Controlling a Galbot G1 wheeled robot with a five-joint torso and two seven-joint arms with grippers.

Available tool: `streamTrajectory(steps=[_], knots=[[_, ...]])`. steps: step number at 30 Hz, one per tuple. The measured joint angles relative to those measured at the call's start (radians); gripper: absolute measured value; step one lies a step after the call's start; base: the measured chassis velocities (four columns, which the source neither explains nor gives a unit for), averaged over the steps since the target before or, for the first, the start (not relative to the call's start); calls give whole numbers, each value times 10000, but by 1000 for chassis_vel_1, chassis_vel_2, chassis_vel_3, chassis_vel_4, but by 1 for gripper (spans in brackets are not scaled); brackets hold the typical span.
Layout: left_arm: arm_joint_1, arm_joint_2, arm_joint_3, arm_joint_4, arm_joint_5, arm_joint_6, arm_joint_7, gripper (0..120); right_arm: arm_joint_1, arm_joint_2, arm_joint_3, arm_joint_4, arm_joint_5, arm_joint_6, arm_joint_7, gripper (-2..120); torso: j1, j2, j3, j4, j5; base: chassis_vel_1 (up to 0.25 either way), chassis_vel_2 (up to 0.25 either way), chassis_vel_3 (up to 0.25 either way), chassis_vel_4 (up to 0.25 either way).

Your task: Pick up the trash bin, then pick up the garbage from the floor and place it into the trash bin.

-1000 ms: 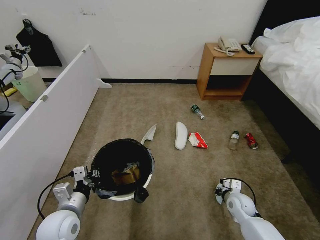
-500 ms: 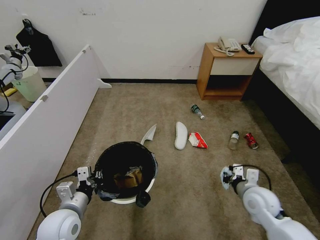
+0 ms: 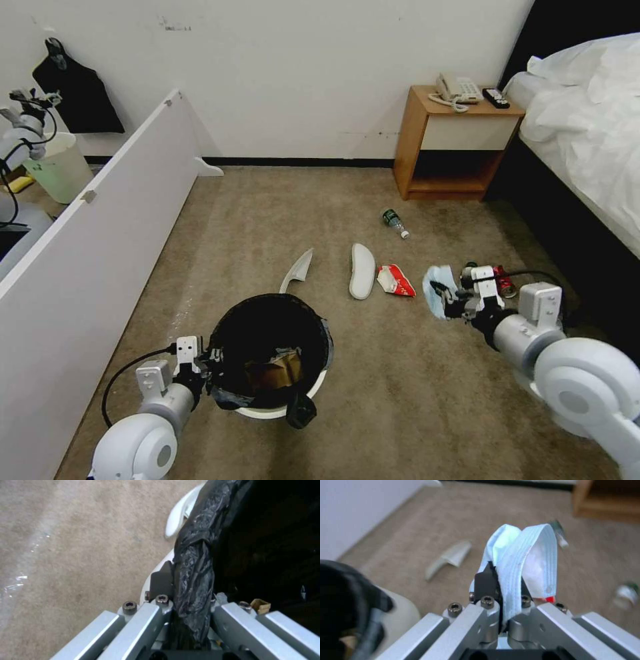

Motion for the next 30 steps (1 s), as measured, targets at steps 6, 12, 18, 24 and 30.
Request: streamTrajectory(steps=[6, 12, 18, 24, 30], knots=[[-179, 49, 312, -62, -9, 278, -113, 1, 121, -330, 21, 179, -195, 324, -837, 0, 0, -1, 0, -1, -1, 0, 0, 0, 0], [-344, -5, 636, -69, 30, 443, -200, 1, 189, -449, -209, 200, -578, 868, -1513, 0, 0, -1, 0, 0, -1, 0, 0, 0, 0], [-668, -84, 1117, -60, 113, 613, -380, 1, 294, -501, -498, 181, -882, 1150, -2076, 0, 0, -1, 0, -1, -1, 0, 0, 0, 0], [-1032, -80, 1501, -45, 102, 790, -581, 1, 404, -637, -872, 213, -1060, 1264, -2473, 0, 0, -1, 0, 0, -2, 0, 0, 0, 0], [-1456, -247, 2071, -6, 164, 976, -759, 1, 542, -702, -1319, 193, -1262, 1329, -2692, 0, 0, -1, 0, 0, -2, 0, 0, 0, 0]])
